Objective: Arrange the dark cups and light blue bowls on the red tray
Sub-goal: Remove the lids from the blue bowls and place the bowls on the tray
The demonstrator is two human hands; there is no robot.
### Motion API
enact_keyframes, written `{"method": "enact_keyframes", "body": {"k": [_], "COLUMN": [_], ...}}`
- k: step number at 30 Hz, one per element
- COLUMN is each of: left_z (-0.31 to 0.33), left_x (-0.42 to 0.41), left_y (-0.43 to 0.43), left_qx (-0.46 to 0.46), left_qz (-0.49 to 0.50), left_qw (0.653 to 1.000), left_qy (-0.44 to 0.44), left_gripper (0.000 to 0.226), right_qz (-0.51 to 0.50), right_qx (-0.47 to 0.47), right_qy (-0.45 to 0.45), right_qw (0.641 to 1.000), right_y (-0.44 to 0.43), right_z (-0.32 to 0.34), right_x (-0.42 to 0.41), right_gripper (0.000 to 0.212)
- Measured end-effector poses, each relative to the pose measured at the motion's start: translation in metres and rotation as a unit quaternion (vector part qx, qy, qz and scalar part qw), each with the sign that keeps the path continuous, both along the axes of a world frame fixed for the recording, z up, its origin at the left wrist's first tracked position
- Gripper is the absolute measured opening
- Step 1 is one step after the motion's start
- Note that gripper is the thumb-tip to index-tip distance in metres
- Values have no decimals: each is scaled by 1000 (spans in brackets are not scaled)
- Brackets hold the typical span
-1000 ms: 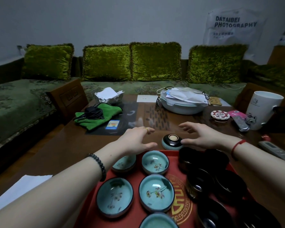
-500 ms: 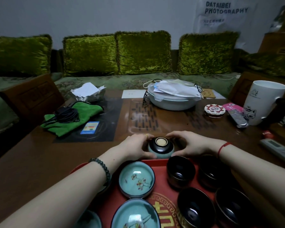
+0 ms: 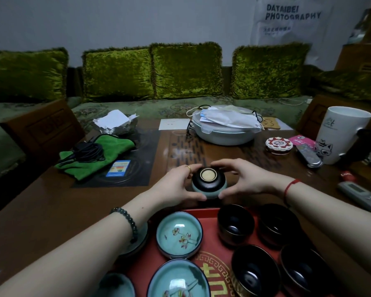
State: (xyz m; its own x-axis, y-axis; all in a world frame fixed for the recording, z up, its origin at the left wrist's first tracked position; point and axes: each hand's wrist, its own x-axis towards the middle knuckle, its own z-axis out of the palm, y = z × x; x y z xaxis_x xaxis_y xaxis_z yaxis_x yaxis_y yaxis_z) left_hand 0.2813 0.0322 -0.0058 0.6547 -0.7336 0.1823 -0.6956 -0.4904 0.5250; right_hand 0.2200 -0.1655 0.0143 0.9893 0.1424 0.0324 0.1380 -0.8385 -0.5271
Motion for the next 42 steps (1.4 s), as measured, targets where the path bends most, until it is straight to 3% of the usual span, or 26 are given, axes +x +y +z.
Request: {"method": "enact_keyframes", "body": {"k": [10, 15, 22, 30, 34, 42], "left_z": [40, 45, 36, 30, 29, 4], "left_x": [-51, -87, -136, -172, -186, -207], "left_y": [34, 61, 105, 157, 182, 215], "left_qx": [-146, -222, -257, -250, -230, -157], "left_qz": [1, 8, 34, 25, 21, 62], "left_qw": [988, 973, 963, 956, 960, 979], "left_qy": [47, 68, 70, 149, 159, 118], "left_gripper": [92, 86, 81, 84, 68, 64], "right_qz": [62, 48, 40, 27, 29, 56], "right_qx": [124, 166, 175, 161, 181, 183], "right_qy": [-93, -100, -67, -99, -96, -100], "right_qw": [986, 980, 981, 982, 978, 976], "right_y": [62, 94, 133, 169, 186, 210], "right_z": [66, 72, 58, 46, 35, -1], "right_x": [-48, -78, -124, -162, -177, -196], "right_gripper": [68, 74, 85, 88, 88, 83]}}
